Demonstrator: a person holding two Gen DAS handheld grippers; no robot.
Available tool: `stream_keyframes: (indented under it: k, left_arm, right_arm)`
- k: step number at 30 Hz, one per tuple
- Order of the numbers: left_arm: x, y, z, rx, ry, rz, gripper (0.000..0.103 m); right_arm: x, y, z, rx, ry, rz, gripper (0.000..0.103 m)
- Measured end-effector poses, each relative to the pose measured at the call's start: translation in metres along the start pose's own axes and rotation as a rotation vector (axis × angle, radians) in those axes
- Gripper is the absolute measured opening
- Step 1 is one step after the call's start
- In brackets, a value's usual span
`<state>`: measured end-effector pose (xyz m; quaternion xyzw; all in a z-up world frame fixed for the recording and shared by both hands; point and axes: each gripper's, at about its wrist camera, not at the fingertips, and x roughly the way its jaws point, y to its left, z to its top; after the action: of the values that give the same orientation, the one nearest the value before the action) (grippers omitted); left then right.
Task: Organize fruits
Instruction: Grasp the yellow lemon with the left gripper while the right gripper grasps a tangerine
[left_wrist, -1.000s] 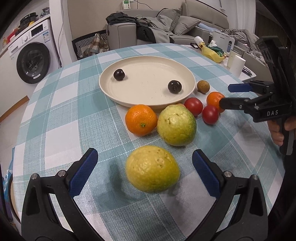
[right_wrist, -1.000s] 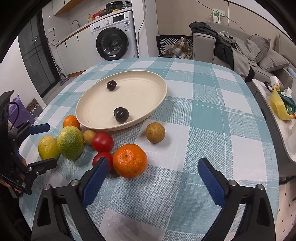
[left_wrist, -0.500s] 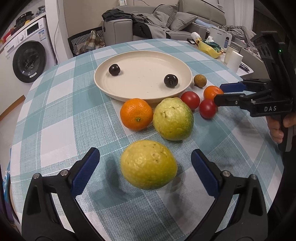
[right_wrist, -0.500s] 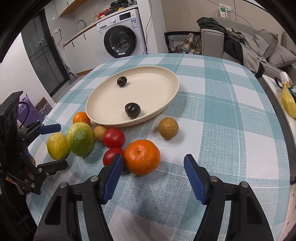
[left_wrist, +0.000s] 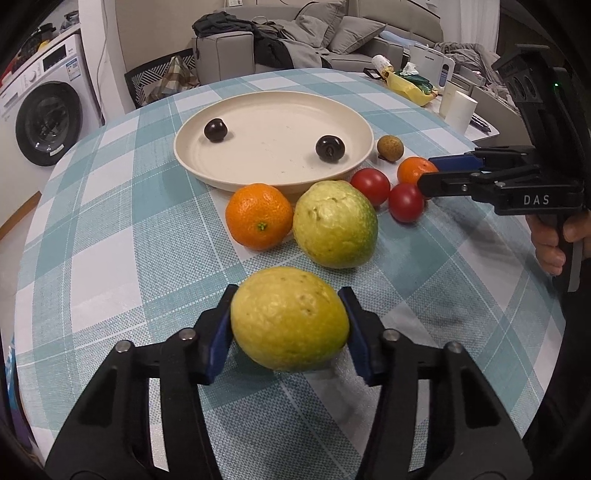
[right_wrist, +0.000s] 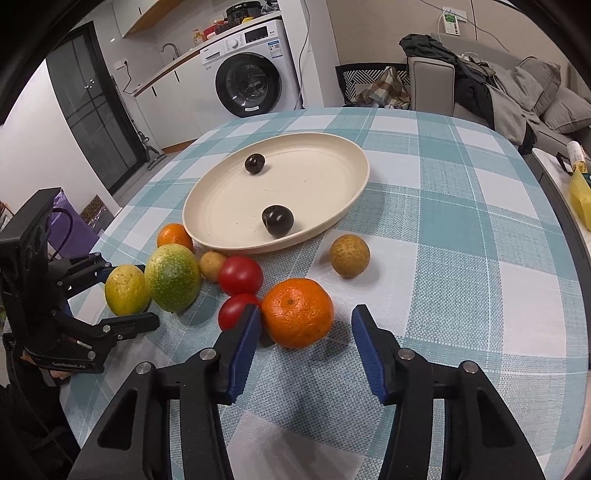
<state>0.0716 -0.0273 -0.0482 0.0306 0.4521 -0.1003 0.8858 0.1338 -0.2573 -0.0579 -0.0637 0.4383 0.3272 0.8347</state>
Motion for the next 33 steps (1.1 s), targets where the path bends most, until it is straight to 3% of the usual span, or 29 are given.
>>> stream_keyframes:
  k: [12, 33]
  left_arm:
    - [-0.004, 0.003, 0.001, -0.019, -0.021, -0.011, 0.050]
    - [-0.034, 0.016, 0.009, -0.106, -0.165, -0.010, 0.050]
  right_arm:
    - [0.000, 0.002, 0.000, -0.006, -0.009, 0.024, 0.040]
    - [-0.014, -0.002, 0.004, 0.014, -0.082, 0.015, 0.039]
